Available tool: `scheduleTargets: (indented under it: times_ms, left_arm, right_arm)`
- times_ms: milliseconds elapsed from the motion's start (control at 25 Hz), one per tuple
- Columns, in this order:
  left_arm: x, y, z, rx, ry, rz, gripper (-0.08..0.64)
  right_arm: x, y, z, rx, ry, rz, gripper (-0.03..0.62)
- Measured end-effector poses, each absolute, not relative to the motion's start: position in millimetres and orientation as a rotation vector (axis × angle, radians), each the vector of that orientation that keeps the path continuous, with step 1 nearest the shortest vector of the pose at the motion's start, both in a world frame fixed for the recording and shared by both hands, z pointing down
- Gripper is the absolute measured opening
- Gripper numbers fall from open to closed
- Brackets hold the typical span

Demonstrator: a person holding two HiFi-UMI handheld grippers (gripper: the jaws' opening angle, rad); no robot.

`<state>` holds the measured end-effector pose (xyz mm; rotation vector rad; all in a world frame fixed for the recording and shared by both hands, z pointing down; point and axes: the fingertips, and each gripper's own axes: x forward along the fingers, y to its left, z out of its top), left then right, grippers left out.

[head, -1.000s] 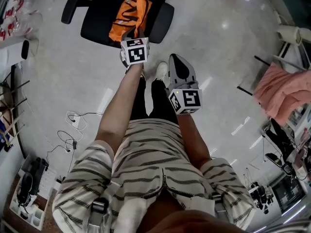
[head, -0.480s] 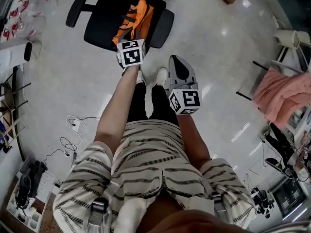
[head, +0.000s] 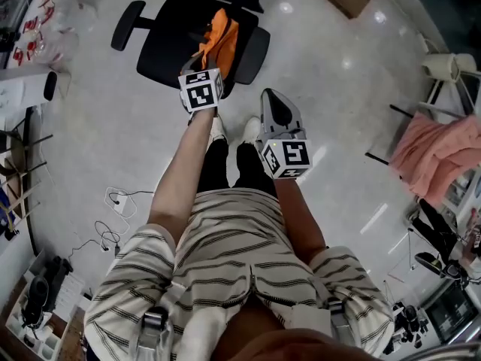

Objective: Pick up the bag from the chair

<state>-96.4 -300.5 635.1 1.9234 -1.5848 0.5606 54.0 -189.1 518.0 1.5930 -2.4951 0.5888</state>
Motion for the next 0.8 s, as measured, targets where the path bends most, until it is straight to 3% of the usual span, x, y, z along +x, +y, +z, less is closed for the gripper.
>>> scheduleTargets:
  times_ms: [800]
  left_arm:
    - [-98.2,-280.3,571.1,1.971,-1.576,0.383,0.037]
  right_arm:
    - [47.9,-196.4,475.0,1.586,-2.570,0.549,0.018]
